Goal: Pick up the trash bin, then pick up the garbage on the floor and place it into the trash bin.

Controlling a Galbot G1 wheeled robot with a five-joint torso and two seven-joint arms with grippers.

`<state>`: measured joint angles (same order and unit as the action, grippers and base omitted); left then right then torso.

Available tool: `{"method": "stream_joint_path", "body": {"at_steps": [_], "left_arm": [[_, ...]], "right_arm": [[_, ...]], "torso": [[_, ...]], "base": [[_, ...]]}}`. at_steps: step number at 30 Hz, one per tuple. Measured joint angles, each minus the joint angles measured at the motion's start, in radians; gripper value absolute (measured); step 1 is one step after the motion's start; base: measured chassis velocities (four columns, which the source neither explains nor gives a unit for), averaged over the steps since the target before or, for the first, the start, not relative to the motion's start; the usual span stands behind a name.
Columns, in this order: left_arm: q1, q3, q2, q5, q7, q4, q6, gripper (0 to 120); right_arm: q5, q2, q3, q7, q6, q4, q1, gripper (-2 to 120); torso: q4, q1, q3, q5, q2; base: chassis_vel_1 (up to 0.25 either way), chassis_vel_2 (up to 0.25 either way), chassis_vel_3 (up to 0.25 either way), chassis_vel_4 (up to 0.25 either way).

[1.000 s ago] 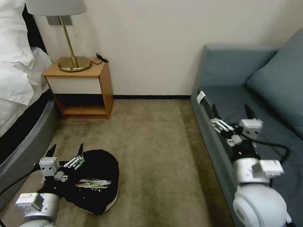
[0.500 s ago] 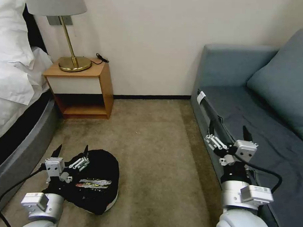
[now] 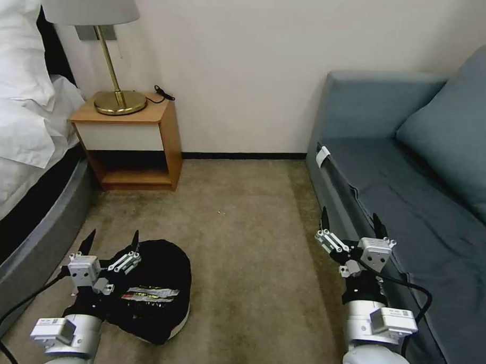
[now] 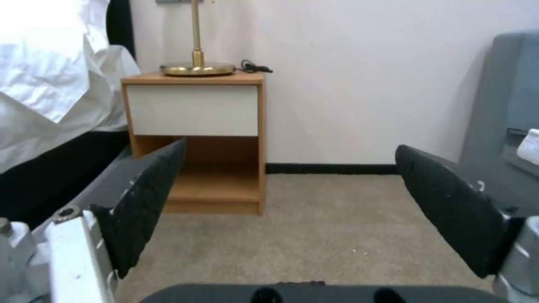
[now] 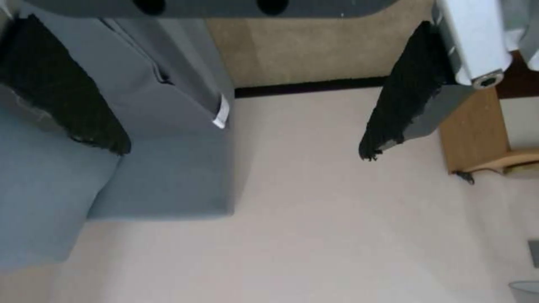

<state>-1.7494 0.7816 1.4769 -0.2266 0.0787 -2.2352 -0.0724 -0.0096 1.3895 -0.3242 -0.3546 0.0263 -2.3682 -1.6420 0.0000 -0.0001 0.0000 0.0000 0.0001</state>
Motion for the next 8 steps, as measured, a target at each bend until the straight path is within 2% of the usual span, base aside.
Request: {"method": "stream_joint_path", "body": {"at_steps": [8], "left_arm": [[-0.002, -0.001, 0.005, 0.003, -0.003, 0.005, -0.001, 100]], "right_arm": [[-0.008, 0.000, 0.006, 0.000, 0.007, 0.005, -0.003, 100]], "torso": [[0.0000, 0.000, 0.000, 0.0000, 0.000]], "base": [[0.000, 0.000, 0.000, 0.000]]}}
